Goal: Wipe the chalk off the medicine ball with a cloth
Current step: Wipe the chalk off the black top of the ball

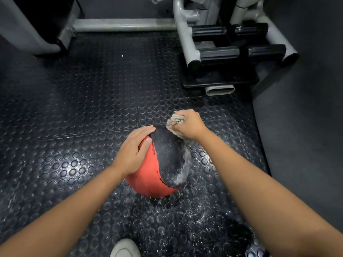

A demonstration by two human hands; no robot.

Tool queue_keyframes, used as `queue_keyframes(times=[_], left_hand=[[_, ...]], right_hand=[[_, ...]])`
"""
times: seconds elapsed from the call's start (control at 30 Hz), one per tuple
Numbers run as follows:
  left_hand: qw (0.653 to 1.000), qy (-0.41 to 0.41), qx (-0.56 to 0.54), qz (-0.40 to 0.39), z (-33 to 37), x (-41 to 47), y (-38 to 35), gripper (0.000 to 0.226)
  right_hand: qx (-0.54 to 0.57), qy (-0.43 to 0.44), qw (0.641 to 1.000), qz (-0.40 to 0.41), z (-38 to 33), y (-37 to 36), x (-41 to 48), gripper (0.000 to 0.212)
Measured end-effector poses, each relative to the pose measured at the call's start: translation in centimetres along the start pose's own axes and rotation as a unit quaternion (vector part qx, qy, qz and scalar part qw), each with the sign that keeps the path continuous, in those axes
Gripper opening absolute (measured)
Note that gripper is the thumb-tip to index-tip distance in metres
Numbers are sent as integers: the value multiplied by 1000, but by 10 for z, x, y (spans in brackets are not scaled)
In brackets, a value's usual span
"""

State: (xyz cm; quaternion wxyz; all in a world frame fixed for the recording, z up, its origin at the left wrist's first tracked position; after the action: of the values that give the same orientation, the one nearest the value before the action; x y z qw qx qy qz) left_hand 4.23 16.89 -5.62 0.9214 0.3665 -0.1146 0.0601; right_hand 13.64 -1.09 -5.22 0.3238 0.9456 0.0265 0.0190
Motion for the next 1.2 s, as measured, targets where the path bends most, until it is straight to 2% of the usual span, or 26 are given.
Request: queue_keyframes(times=[0.1, 0.2, 0.3, 0.37, 0.4, 0.5, 0.63, 0.8, 0.9, 0.97, 1.03, 1.1, 1.2], left_hand=[[997, -12, 78, 18, 3, -4, 9, 59], [985, 18, 169, 15, 13, -6, 5, 63], [977, 75, 196, 27, 19, -3, -2, 55], [975, 93, 201, 29, 17, -2, -3, 51], [975, 96, 197, 22, 14, -2, -2, 50], [983, 86, 160, 4, 1, 0, 3, 50], [993, 72, 88, 14, -15, 2, 15, 55], [997, 50, 56, 20, -20, -7, 22, 50], [998, 37, 47, 17, -19, -9, 18, 51], [998, 34, 43, 17, -20, -9, 18, 50], [998, 36, 39, 18, -21, -8, 18, 49], [998, 37, 38, 15, -20, -6, 18, 47], [998, 40, 39, 16, -18, -3, 17, 44]], right_hand=[[63, -74, 990, -105, 1, -6, 0, 26], [56, -83, 978, -185, -7, -4, 0, 37], [40, -113, 972, -203, -13, 0, 4, 51], [93, -170, 964, -184, -10, 4, 7, 70], [141, -200, 955, -168, -6, 8, 9, 70], [257, -252, 926, -114, 4, 28, 9, 48], [281, -300, 906, -100, 9, 36, -7, 17], [204, -283, 931, -103, -16, 3, -10, 11], [160, -220, 957, -105, -23, -14, -8, 31], [126, -187, 962, -155, -22, -16, -11, 48], [110, -169, 960, -193, -18, -15, -14, 54], [88, -136, 970, -183, -18, -13, -14, 48], [42, -70, 991, -109, -17, -12, -12, 31]])
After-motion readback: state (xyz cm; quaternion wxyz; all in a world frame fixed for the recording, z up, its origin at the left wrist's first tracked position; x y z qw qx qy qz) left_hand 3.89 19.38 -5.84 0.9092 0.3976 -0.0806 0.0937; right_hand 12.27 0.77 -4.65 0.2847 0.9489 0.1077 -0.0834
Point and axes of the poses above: each hand's wrist, its own x-axis towards the middle knuckle, its own y-axis out of the back of the hand, z = x × y, the point moved 6 cm from there along x, towards the middle knuckle, and after that the axes turned 15 degrees about z, right-handed, at the moved point
